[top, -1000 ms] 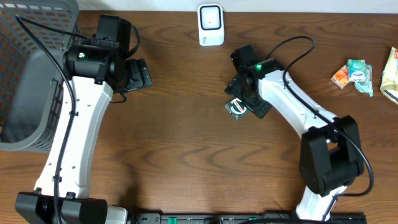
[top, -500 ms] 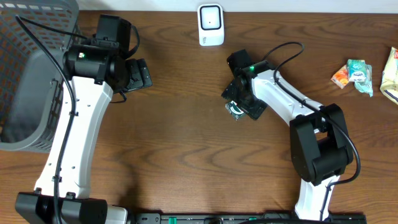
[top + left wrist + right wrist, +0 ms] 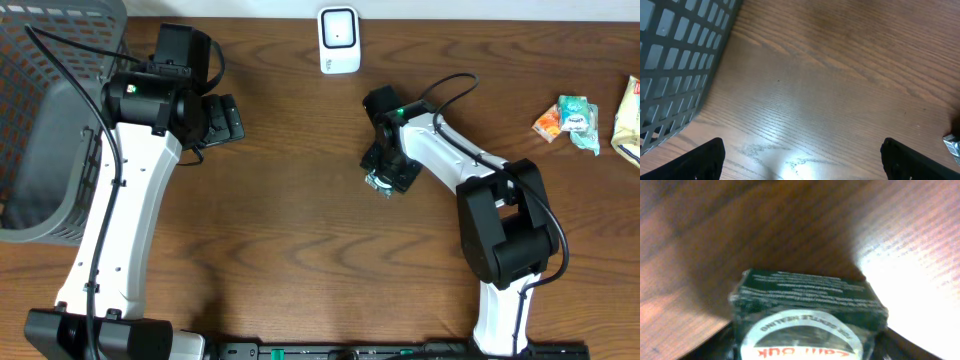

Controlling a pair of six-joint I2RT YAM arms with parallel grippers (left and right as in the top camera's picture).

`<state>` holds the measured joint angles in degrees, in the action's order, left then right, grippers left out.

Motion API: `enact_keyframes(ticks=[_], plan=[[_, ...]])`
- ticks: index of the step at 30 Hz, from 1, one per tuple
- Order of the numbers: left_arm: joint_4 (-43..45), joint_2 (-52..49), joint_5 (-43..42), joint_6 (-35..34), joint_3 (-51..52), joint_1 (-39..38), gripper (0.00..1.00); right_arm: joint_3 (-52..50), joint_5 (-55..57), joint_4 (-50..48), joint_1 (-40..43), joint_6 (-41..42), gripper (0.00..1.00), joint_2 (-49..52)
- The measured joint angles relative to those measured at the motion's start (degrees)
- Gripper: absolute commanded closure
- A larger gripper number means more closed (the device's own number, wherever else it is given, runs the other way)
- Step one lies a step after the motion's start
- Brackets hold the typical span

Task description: Scan the item barcode

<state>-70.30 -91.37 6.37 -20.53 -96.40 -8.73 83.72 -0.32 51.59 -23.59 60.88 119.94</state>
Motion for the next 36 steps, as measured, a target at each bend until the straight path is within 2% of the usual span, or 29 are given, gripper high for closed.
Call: enact_keyframes(ticks=[6, 10, 16, 21, 24, 28, 31, 36], plan=[[0.0, 0.0, 0.0, 0.0, 0.0, 0.0, 0.02, 0.0, -0.26, 0.57, 0.04, -1.99, 0.45, 0.0], [0.0, 0.02, 0.0, 0.0, 0.0, 0.0, 0.02, 1.18, -0.44, 1.11, 0.07, -6.32, 0.46, 0.02], [0.0, 0.0, 0.0, 0.0, 0.0, 0.0, 0.02, 9.31, -1.27, 0.66, 0.11, -14.51, 0.44, 0.02], [0.0, 0.0, 0.0, 0.0, 0.0, 0.0, 0.02, 15.45, -1.42, -4.74, 0.11, -20.65, 0.51, 0.02], [0.0, 0.0, 0.0, 0.0, 0.0, 0.0, 0.02, 19.76, -1.49, -7.43, 0.26, -24.35, 0.47, 0.02], [0.0, 0.0, 0.0, 0.0, 0.0, 0.0, 0.02, 23.41, -1.62, -12.94, 0.5, -28.57, 0.52, 0.02], [-0.02, 0.0, 0.0, 0.0, 0.0, 0.0, 0.02, 25.64, -1.6, -16.33, 0.55, -30.34, 0.51, 0.55], [-0.09, 0.0, 0.0, 0.0, 0.0, 0.0, 0.02, 38.21, -1.75, -19.74, 1.11, -31.71, 0.5, 9.05]])
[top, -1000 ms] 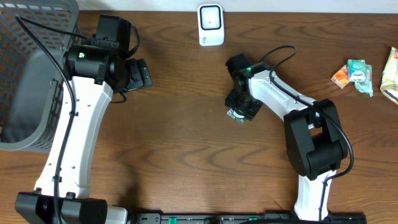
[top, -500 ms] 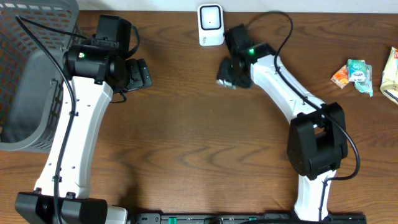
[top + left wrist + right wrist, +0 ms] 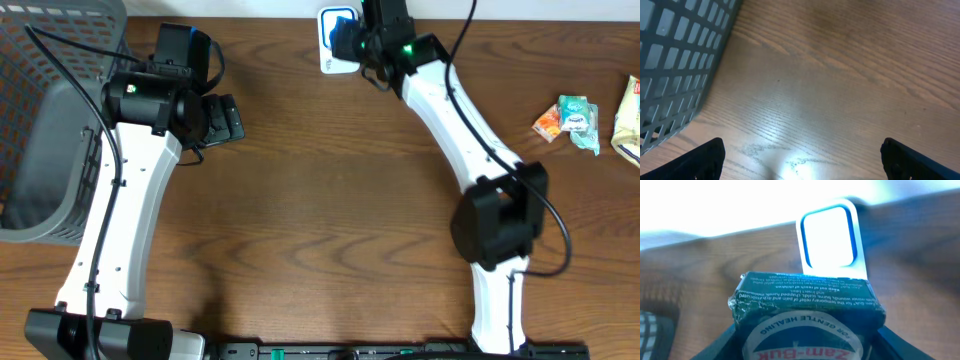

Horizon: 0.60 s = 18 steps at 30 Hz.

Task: Scan the item barcode
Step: 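Present the tin to the white scanner with the right gripper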

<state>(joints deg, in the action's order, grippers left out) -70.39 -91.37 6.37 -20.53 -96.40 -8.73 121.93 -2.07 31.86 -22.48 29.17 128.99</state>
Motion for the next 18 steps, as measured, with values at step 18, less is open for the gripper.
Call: enact_keyframes(ticks=[18], plan=[[0.09, 0.0, 0.0, 0.0, 0.0, 0.0, 0.02, 13.62, 12.59, -12.46, 0.17, -5.88, 0.47, 15.15]])
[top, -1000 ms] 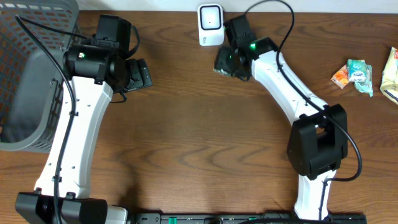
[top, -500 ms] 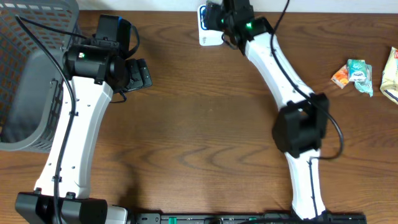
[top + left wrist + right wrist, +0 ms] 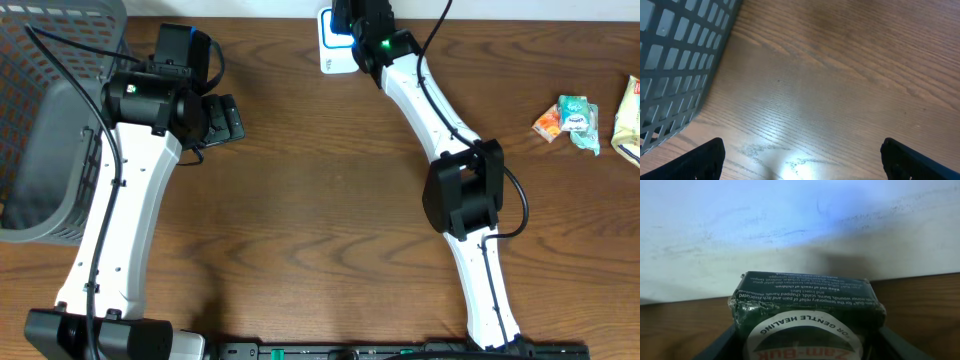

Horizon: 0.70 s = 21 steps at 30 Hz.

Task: Scan the item barcode
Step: 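Present the tin to the white scanner with the right gripper, then carry the tin to the far right and release it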

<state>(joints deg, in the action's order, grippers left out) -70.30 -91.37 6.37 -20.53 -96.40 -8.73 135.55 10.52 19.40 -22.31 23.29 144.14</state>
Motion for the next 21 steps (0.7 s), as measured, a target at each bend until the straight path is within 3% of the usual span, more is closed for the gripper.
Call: enact_keyframes(ticks=[7, 21], plan=[[0.0, 0.0, 0.02, 0.0, 0.0, 0.0, 0.02, 0.0, 8.31, -3.74, -2.75, -1.66, 0.46, 1.11], [-0.02, 0.0, 0.0, 0.0, 0.0, 0.0, 0.02, 0.0, 10.75, -1.95, -3.32, -3.21, 0.44, 3.69]])
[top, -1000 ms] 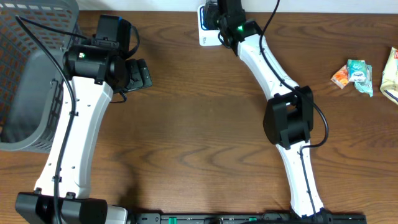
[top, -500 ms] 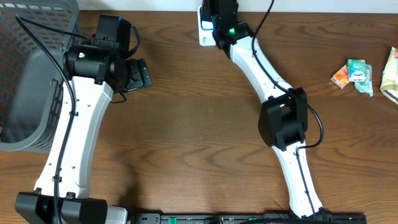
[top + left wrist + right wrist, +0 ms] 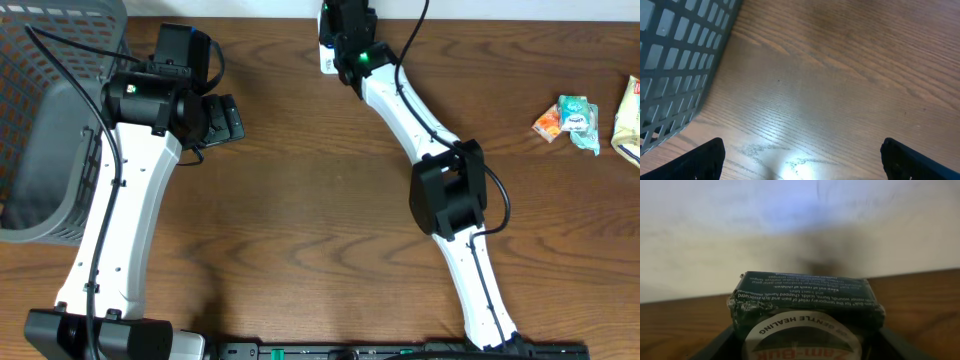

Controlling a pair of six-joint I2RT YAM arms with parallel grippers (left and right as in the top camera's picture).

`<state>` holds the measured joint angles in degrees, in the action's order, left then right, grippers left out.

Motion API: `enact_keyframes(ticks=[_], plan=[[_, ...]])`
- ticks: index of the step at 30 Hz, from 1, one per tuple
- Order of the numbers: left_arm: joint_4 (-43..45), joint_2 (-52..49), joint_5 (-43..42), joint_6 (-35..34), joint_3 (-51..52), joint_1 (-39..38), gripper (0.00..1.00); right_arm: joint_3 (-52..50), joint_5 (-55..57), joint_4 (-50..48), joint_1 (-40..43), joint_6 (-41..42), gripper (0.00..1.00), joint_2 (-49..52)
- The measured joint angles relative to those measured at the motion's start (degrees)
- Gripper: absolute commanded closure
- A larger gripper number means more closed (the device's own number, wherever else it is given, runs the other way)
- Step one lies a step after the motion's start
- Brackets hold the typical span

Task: Scan the item barcode
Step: 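Carry the tin to the far right and release it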

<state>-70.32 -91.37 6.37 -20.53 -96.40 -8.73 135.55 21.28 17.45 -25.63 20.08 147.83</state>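
Observation:
A dark green Zam-Buk box (image 3: 805, 307) with a white round label fills the lower right wrist view, clamped between the jaws of my right gripper (image 3: 805, 340). Behind it I see a white wall and a strip of wooden table. In the overhead view my right gripper (image 3: 346, 28) reaches to the table's far edge and covers most of the white scanner (image 3: 325, 60); the box itself is hidden there. My left gripper (image 3: 802, 160) hangs open over bare wood beside the basket, far from the box.
A grey mesh basket (image 3: 40, 110) stands at the left edge, its wall (image 3: 675, 60) close to the left gripper. Small snack packets (image 3: 572, 116) and a yellow packet (image 3: 630, 115) lie at the far right.
My right gripper, still shut on the box, has shifted slightly left at the far edge and now covers more of the scanner. The left arm has not moved.
My right gripper first held the box low over the middle of the table. Then it held the box up in front of the scanner's lit window at the back. After that the box faced the white wall, as now. The left arm stayed put.

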Motion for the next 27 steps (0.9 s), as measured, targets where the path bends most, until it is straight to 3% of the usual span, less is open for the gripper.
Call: enact_keyframes(ticks=[7, 15, 22, 27], plan=[[0.02, 0.0, 0.0, 0.0, 0.0, 0.0, 0.02, 0.44, 0.04, 1.92, 0.63, 0.0, 0.42, 1.05], [0.04, 0.0, 0.02, 0.0, 0.0, 0.0, 0.02, 1.6, 0.66, 12.94, 5.31, 0.04, 0.45, -2.19], [0.02, 0.0, 0.0, 0.0, 0.0, 0.0, 0.02, 3.21, 5.7, 32.7, 15.8, -0.13, 0.49, -11.17], [0.0, 0.0, 0.0, 0.0, 0.0, 0.0, 0.02, 3.74, 7.41, 48.35, 26.49, -1.68, 0.45, -12.35]])
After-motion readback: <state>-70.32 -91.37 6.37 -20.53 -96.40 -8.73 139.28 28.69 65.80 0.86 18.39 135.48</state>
